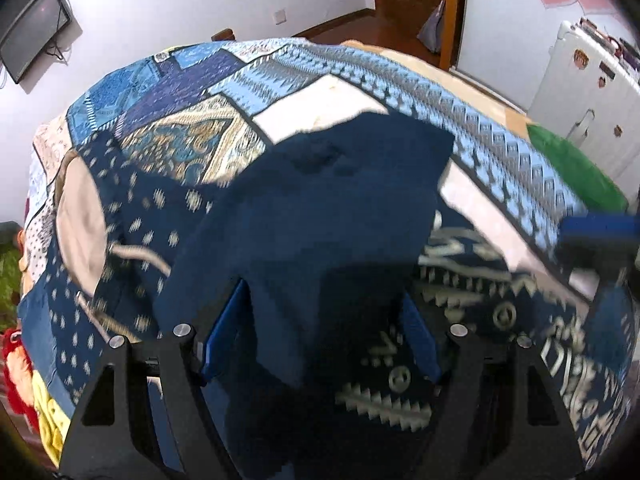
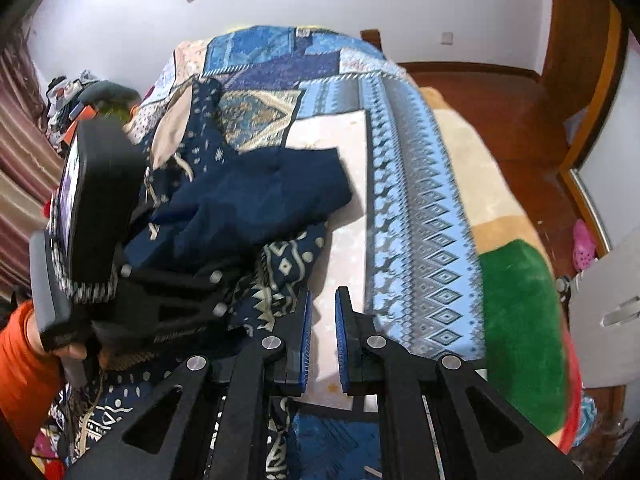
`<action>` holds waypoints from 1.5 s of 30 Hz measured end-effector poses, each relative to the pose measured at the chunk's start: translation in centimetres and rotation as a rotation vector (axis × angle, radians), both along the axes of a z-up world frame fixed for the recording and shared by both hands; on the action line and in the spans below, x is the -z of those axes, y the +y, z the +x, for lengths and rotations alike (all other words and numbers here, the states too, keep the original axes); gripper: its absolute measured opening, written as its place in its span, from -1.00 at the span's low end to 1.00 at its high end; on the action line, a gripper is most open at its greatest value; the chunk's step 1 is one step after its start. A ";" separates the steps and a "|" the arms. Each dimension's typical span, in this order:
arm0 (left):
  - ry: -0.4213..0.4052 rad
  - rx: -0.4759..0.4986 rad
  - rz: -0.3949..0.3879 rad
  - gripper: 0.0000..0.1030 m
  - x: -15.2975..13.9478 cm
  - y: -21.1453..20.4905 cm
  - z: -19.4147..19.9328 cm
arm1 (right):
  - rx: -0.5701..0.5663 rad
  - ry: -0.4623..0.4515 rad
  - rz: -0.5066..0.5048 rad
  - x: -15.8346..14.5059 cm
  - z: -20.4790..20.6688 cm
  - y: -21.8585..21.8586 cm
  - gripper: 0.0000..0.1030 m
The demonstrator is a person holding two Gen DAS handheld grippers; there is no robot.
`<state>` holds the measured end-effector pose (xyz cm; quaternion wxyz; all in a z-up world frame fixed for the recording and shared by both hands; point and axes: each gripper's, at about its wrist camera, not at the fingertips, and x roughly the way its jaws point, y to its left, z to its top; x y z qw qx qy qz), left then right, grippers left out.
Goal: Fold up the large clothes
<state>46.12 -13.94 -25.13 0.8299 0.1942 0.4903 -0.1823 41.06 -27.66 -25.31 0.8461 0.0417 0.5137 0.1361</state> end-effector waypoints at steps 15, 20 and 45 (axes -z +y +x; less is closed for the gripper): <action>-0.078 -0.196 -0.362 -0.85 -10.0 8.7 -1.2 | -0.018 -0.051 -0.018 -2.3 0.6 1.5 -0.86; -0.148 -0.301 -0.402 -0.85 -12.7 14.8 -4.8 | -0.039 -0.079 0.001 -3.7 1.7 3.5 -0.85; 0.086 -0.718 -0.280 -0.85 1.0 33.2 -16.2 | -0.009 0.050 -0.384 4.4 1.0 3.5 -0.83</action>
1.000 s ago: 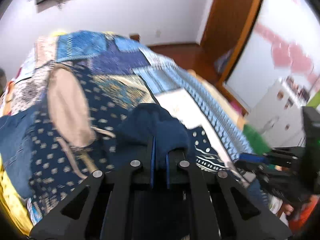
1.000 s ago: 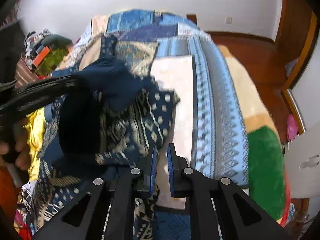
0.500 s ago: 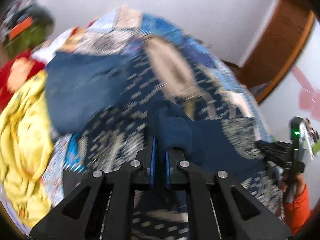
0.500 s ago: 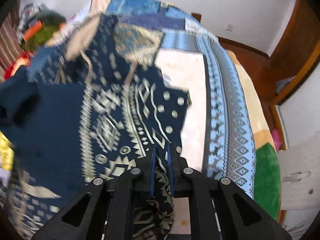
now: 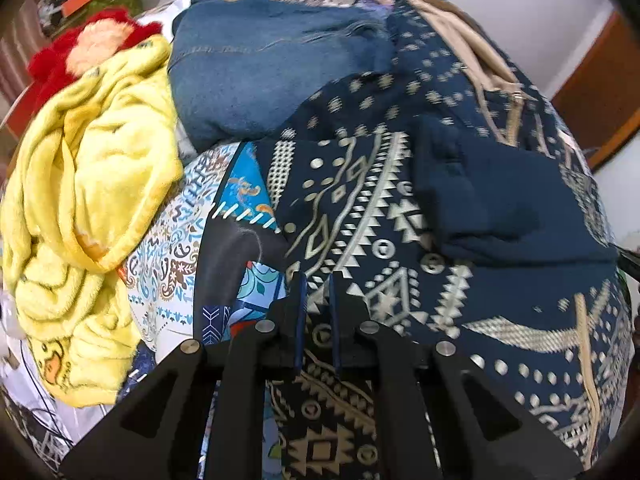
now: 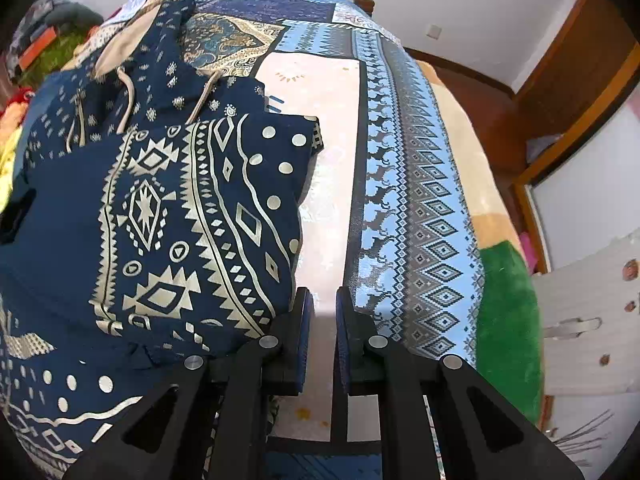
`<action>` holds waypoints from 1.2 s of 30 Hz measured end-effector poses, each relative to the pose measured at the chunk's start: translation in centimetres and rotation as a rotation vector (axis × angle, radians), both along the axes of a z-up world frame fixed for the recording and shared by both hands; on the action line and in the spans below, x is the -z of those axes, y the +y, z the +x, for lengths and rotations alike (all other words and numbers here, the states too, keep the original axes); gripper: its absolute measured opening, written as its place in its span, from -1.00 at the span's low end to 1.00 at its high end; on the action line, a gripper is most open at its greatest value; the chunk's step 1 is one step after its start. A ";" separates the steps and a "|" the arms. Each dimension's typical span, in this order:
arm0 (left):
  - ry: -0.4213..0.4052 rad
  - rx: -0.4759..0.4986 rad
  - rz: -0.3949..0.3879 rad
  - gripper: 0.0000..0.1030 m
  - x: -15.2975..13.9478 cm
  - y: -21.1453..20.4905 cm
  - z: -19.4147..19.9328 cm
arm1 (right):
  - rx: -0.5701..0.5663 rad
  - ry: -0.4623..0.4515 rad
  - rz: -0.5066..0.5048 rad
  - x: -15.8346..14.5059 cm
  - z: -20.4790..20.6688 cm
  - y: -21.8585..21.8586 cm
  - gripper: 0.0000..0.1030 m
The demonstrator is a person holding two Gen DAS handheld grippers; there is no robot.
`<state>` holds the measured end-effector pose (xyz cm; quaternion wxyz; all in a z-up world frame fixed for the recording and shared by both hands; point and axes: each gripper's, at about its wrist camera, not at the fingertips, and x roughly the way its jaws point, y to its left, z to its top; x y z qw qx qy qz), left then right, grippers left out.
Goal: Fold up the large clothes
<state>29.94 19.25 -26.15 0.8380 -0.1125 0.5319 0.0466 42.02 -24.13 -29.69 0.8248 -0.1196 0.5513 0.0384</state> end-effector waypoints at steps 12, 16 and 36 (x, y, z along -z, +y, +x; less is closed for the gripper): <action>-0.167 0.285 0.017 0.04 -6.2 -8.8 3.9 | 0.043 -0.015 0.175 -3.9 -0.5 -0.5 -0.83; -0.110 0.343 0.095 0.04 -3.6 -11.7 5.9 | 0.001 -0.028 0.187 -4.9 -0.9 0.6 -0.83; -0.190 -0.074 0.037 -0.86 -3.6 1.5 3.2 | -0.238 -0.012 0.060 -1.0 2.8 8.1 -0.84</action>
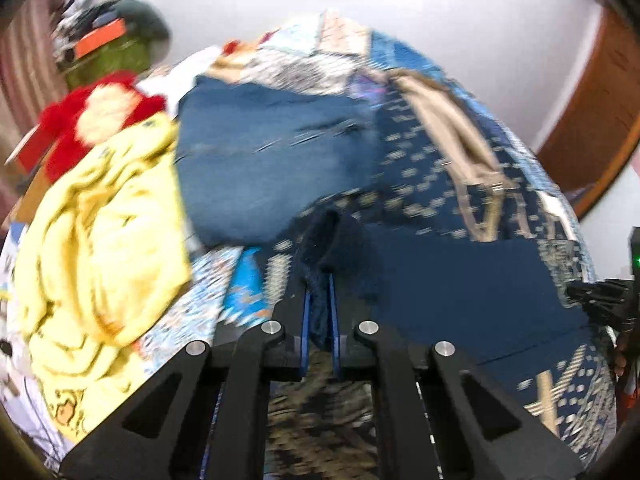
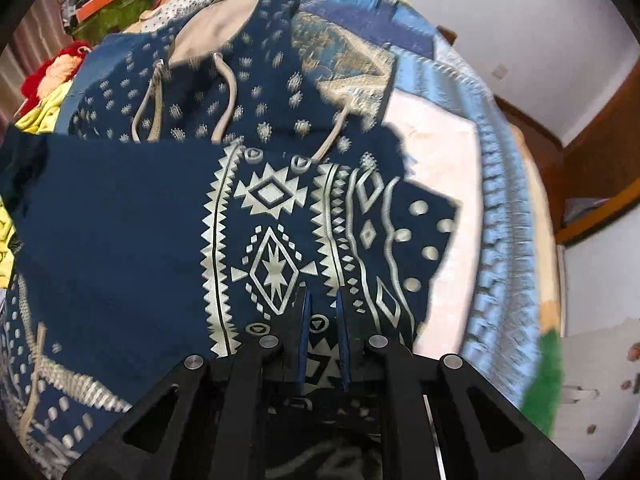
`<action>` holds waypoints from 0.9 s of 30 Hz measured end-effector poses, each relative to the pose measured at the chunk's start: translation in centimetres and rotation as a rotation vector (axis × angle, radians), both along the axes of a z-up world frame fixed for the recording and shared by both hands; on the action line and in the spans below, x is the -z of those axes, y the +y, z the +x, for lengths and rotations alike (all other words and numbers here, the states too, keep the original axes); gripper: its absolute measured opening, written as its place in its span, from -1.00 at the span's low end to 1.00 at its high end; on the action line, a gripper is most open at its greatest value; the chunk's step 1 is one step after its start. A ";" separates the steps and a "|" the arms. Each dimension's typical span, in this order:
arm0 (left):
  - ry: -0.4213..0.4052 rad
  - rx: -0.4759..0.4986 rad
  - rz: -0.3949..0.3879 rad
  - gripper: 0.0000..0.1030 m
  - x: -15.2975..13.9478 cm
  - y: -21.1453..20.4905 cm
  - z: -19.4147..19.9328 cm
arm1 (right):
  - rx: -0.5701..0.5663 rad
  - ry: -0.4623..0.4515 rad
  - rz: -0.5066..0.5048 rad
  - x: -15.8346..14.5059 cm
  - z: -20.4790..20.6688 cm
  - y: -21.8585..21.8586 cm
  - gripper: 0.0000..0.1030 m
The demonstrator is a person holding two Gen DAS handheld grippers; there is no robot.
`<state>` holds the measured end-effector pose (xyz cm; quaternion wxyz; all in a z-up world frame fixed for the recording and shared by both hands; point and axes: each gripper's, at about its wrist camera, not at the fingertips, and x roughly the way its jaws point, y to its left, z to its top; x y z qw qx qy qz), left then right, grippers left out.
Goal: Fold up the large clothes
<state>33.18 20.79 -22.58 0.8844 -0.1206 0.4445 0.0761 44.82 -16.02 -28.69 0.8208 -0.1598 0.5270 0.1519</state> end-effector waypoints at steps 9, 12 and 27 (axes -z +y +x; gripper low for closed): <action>0.166 -0.084 -0.007 -0.86 6.8 1.8 -0.4 | 0.008 0.006 0.029 -0.5 -0.1 -1.0 -0.77; 0.219 -0.077 0.025 -0.86 8.1 2.0 -0.9 | 0.053 -0.007 0.023 -0.4 -0.4 -2.3 -0.56; 0.085 0.030 0.071 -0.30 -0.1 0.9 -1.5 | 0.170 -0.101 0.042 -4.3 -0.4 -7.0 0.99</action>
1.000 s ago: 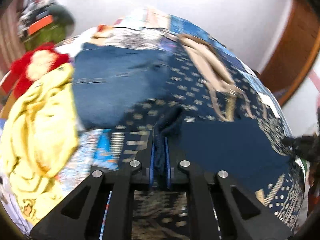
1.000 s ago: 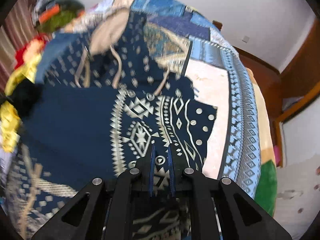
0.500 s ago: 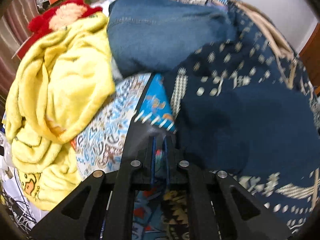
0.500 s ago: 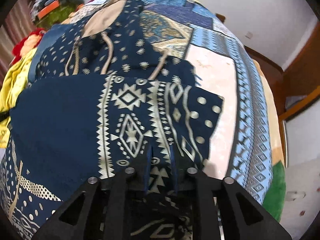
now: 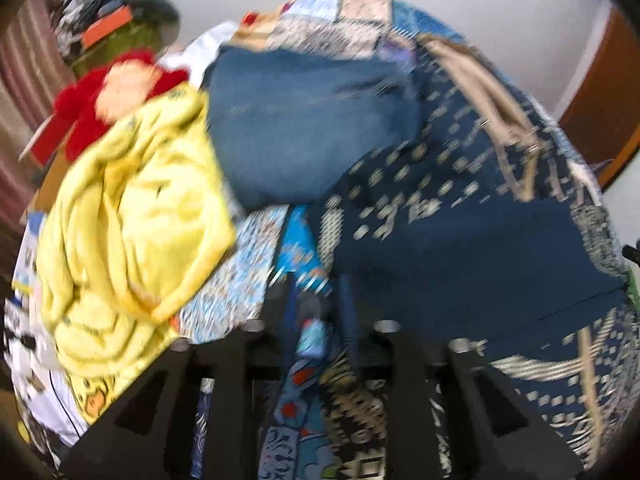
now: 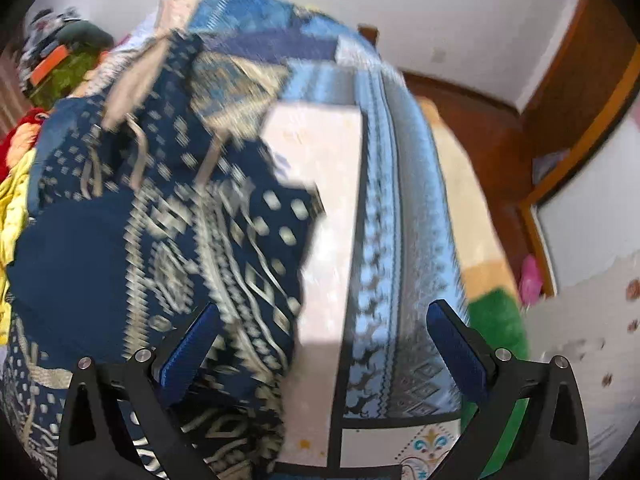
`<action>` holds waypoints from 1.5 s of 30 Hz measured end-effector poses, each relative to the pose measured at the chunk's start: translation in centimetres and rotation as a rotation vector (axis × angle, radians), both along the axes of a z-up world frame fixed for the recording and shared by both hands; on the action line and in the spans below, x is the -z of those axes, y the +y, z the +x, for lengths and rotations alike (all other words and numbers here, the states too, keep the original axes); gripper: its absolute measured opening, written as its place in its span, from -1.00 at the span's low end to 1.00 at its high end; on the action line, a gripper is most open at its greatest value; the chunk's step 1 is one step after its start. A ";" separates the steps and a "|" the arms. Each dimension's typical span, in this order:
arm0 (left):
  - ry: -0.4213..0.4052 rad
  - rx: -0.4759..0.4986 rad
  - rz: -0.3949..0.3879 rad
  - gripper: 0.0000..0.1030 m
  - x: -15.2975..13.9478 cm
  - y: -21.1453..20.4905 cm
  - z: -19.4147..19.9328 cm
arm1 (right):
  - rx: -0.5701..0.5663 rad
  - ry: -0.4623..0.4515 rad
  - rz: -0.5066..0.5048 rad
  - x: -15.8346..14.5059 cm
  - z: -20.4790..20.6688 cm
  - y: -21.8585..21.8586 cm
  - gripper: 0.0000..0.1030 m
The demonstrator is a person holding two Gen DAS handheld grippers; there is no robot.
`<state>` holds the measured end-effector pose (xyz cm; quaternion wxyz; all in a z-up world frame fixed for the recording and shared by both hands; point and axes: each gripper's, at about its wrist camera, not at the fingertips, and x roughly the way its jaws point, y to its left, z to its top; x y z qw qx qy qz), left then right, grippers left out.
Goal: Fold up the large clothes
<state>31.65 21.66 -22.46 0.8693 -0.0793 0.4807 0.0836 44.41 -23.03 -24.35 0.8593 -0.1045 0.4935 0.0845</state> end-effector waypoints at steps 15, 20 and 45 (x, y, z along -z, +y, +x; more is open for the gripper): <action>-0.095 0.214 0.079 0.52 -5.3 -7.1 12.5 | -0.153 -0.170 0.185 -9.2 6.8 10.7 0.99; -0.056 0.245 0.131 0.53 -3.6 -8.1 18.1 | -0.204 -0.067 0.184 -6.3 11.8 14.5 0.99; -0.068 0.230 0.053 -0.80 1.8 -7.1 28.4 | -0.226 0.042 0.299 2.6 20.7 19.1 -0.80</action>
